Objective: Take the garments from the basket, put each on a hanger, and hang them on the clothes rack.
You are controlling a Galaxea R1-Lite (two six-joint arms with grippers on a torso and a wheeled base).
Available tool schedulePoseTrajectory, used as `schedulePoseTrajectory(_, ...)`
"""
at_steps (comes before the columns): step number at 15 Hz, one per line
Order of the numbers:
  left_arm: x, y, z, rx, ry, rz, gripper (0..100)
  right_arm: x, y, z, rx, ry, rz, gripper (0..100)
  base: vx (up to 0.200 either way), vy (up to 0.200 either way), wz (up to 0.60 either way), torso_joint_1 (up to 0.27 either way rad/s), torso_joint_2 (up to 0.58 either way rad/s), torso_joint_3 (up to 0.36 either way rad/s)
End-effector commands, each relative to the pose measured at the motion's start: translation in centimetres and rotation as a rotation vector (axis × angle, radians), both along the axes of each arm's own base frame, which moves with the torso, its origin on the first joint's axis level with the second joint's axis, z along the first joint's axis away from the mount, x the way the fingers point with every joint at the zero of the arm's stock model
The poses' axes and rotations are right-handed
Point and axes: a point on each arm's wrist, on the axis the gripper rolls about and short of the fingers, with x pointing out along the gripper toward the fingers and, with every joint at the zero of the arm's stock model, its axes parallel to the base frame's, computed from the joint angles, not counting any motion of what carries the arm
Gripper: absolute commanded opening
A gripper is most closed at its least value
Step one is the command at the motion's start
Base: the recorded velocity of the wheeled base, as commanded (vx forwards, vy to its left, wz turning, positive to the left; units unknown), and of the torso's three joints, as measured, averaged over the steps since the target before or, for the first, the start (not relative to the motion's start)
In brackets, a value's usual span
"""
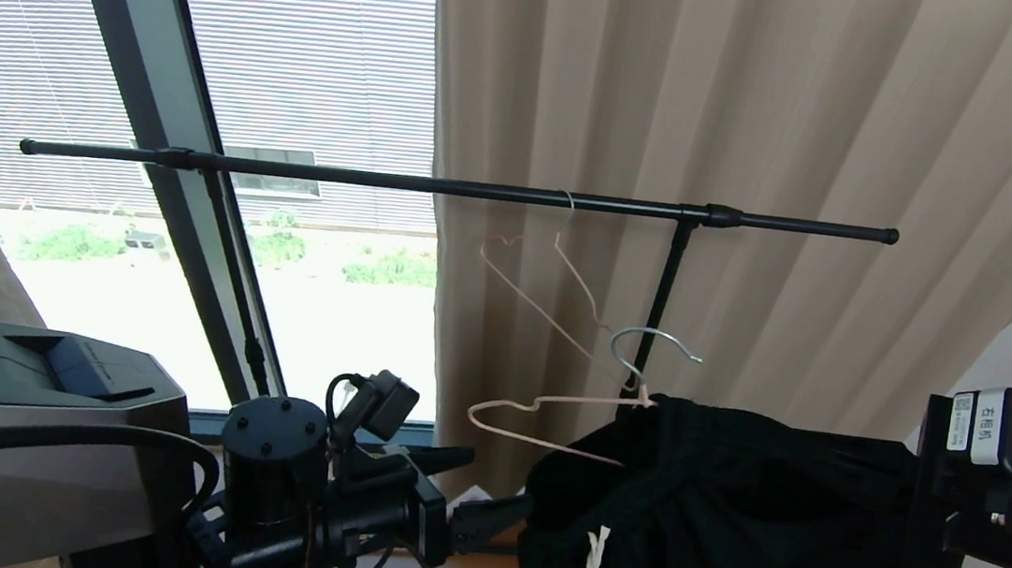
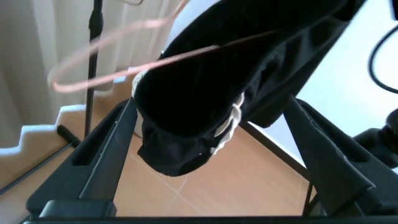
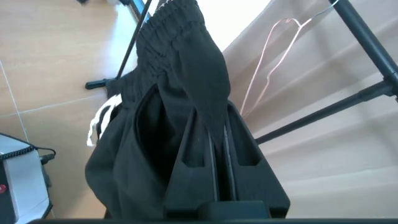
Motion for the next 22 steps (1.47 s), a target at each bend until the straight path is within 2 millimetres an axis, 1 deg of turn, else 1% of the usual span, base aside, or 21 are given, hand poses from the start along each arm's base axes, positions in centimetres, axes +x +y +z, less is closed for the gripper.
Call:
schedulePoseTrajectory(1, 0.4, -0.8, -1.9, 0.032, 0.033, 0.011, 100, -1.1, -0.2, 0.2, 0.004, -0.019, -0.001, 0, 0.000, 0.000, 0.00, 0.000, 0.00, 0.000)
schedulePoseTrajectory(4, 0.7, -0.8, -1.8, 0.030, 0.025, 0.029, 100, -1.6, -0.2, 0.4, 0.021, -0.019, -0.001, 0, 0.000, 0.000, 0.00, 0.000, 0.00, 0.000)
schedulePoseTrajectory(7, 1.4, -1.3, -2.3, 0.040, 0.012, 0.092, 100, -2.0, -0.1, 0.5, 0.047, -0.012, 0.034, 0, 0.000, 0.000, 0.00, 0.000, 0.00, 0.000)
schedulePoseTrajectory(9, 1.1, -1.7, -2.4, 0.045, 0.007, 0.084, 100, -2.0, -0.1, 0.5, 0.056, -0.001, 0.032, 0, 0.000, 0.000, 0.00, 0.000, 0.00, 0.000)
schedulePoseTrajectory(11, 1.2, -1.8, -2.4, 0.060, -0.018, 0.116, 100, -2.1, 0.0, 0.7, 0.081, 0.011, 0.032, 0, 0.000, 0.000, 0.00, 0.000, 0.00, 0.000)
schedulePoseTrajectory(16, 0.7, -2.7, -3.2, 0.107, -0.040, 0.120, 100, -2.9, 0.4, 1.6, 0.140, 0.029, 0.046, 0, 0.000, 0.000, 0.00, 0.000, 0.00, 0.000)
schedulePoseTrajectory(19, 0.6, -2.9, -3.9, 0.137, -0.046, 0.118, 100, -3.4, 0.5, 2.1, 0.178, 0.041, 0.046, 0, 0.000, 0.000, 0.00, 0.000, 0.00, 0.000)
schedulePoseTrajectory(22, 0.6, -2.9, -4.0, 0.140, -0.044, 0.118, 100, -3.8, 0.4, 2.6, 0.198, 0.031, 0.043, 0, 0.000, 0.000, 0.00, 0.000, 0.00, 0.000)
